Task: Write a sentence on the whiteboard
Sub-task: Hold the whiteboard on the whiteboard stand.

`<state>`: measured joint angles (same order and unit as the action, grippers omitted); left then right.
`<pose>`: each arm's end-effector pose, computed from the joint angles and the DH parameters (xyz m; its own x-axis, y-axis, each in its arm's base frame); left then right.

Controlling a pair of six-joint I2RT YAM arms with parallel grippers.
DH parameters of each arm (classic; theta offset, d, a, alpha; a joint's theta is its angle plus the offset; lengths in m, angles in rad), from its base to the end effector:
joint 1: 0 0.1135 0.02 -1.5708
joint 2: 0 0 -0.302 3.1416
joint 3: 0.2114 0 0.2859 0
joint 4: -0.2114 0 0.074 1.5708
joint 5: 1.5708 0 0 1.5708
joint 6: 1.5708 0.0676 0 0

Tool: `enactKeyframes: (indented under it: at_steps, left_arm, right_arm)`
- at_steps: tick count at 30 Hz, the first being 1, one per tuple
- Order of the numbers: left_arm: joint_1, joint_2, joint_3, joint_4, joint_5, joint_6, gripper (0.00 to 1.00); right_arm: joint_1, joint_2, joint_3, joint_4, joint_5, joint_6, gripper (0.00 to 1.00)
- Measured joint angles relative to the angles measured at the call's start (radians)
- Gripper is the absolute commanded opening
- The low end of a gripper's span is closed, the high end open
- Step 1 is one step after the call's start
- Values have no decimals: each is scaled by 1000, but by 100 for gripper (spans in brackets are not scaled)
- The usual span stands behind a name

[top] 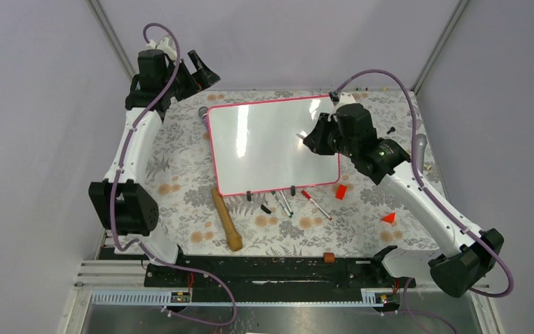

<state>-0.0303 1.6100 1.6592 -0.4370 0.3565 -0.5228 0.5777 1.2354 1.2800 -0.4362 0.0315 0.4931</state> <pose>0.4343 -0.0368 0.4370 -0.5029 -0.4529 -0.7362 0.1157 0.8088 -0.5766 0.2760 0.1774 0.4170 -0.5285 0.2203 -0.8199 -0.3080 0.8502 0.4269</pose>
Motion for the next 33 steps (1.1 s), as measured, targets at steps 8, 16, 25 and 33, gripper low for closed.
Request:
enactKeyframes:
  at_steps: [8, 16, 25, 33]
  left_arm:
    - [0, 220, 232, -15, 4, 74, 90]
    - [-34, 303, 220, 3, -164, 69, 94]
    - [-49, 266, 27, 95, -429, -120, 99]
    - [-60, 256, -9, 88, -456, -181, 99]
  right_arm:
    - [77, 42, 56, -54, -19, -65, 0]
    - [162, 132, 171, -64, 40, -98, 0]
    - [209, 249, 296, -101, 64, -123, 0]
    - [255, 320, 381, -113, 81, -132, 0]
